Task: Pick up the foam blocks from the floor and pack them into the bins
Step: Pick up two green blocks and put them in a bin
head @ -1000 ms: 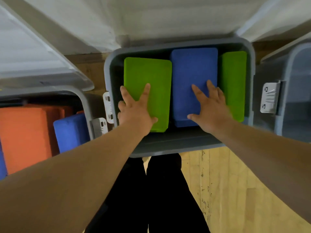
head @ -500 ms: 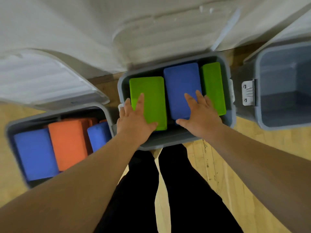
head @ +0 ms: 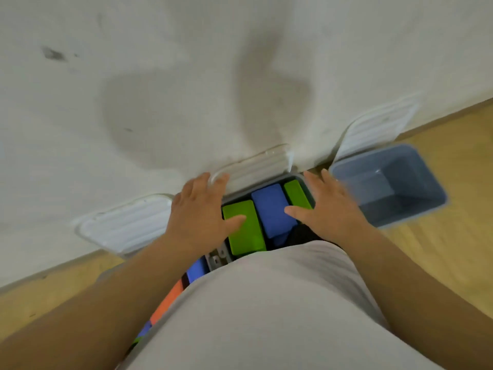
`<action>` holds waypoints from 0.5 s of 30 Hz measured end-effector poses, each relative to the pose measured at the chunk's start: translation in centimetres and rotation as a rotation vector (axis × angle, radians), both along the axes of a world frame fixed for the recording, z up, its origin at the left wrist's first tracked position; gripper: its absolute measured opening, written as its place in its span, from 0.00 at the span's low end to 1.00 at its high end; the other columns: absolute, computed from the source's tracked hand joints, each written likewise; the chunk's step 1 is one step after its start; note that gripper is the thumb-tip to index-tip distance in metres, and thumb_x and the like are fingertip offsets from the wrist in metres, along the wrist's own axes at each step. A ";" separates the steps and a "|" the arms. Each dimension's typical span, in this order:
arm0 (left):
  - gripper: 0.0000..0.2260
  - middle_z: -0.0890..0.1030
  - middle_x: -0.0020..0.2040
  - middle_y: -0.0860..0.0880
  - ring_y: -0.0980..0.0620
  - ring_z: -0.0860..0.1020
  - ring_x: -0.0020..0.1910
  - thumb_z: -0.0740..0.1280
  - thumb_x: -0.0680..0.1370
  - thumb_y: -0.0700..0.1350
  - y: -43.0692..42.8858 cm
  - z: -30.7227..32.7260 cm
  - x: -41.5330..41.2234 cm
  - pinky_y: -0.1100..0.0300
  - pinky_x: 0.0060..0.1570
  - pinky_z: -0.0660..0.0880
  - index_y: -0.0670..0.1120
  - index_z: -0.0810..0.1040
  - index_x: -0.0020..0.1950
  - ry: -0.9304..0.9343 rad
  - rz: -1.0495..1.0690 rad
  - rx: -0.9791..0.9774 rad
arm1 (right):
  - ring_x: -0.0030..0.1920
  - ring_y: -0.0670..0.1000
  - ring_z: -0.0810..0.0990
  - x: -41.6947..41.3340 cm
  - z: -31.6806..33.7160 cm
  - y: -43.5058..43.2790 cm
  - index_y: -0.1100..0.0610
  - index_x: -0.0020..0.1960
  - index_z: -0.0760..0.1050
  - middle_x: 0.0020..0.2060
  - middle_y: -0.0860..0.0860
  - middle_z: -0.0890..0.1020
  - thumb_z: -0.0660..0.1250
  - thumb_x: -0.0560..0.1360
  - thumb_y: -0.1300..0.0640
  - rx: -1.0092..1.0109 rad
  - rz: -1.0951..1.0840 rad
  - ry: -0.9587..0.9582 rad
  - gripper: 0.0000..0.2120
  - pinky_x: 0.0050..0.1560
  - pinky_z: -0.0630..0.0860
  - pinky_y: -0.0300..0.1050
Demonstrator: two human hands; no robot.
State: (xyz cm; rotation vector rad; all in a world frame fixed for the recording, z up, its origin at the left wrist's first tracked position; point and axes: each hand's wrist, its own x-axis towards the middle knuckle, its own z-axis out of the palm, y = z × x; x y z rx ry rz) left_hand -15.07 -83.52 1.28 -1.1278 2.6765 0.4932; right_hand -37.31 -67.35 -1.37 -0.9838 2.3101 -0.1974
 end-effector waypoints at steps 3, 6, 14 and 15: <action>0.43 0.55 0.82 0.45 0.41 0.55 0.79 0.63 0.75 0.72 -0.1 1.5 -0.1 0.42 0.75 0.59 0.58 0.49 0.83 0.006 0.059 -0.027 | 0.82 0.58 0.49 -1.0 1.4 0.3 0.42 0.83 0.47 0.83 0.51 0.47 0.65 0.72 0.26 0.009 0.034 0.044 0.48 0.78 0.57 0.63; 0.42 0.54 0.82 0.46 0.43 0.54 0.80 0.62 0.75 0.72 0.6 2.5 -1.4 0.43 0.76 0.58 0.58 0.47 0.83 -0.020 0.106 -0.038 | 0.82 0.59 0.50 -2.9 2.3 0.0 0.44 0.83 0.48 0.83 0.52 0.48 0.64 0.73 0.26 0.015 0.104 0.066 0.47 0.78 0.58 0.61; 0.43 0.57 0.81 0.46 0.42 0.56 0.79 0.64 0.75 0.71 5.9 1.7 -7.0 0.43 0.75 0.60 0.58 0.49 0.83 -0.018 0.426 0.028 | 0.82 0.59 0.48 -11.3 3.3 -2.4 0.44 0.83 0.47 0.83 0.52 0.46 0.63 0.74 0.27 0.074 0.456 0.054 0.47 0.79 0.56 0.62; 0.43 0.59 0.80 0.46 0.41 0.58 0.78 0.64 0.74 0.71 6.8 1.6 -7.8 0.42 0.75 0.62 0.57 0.50 0.83 -0.017 0.475 0.040 | 0.82 0.59 0.49 -12.5 3.5 -2.6 0.44 0.83 0.47 0.83 0.52 0.46 0.63 0.74 0.27 0.080 0.520 0.060 0.47 0.79 0.56 0.62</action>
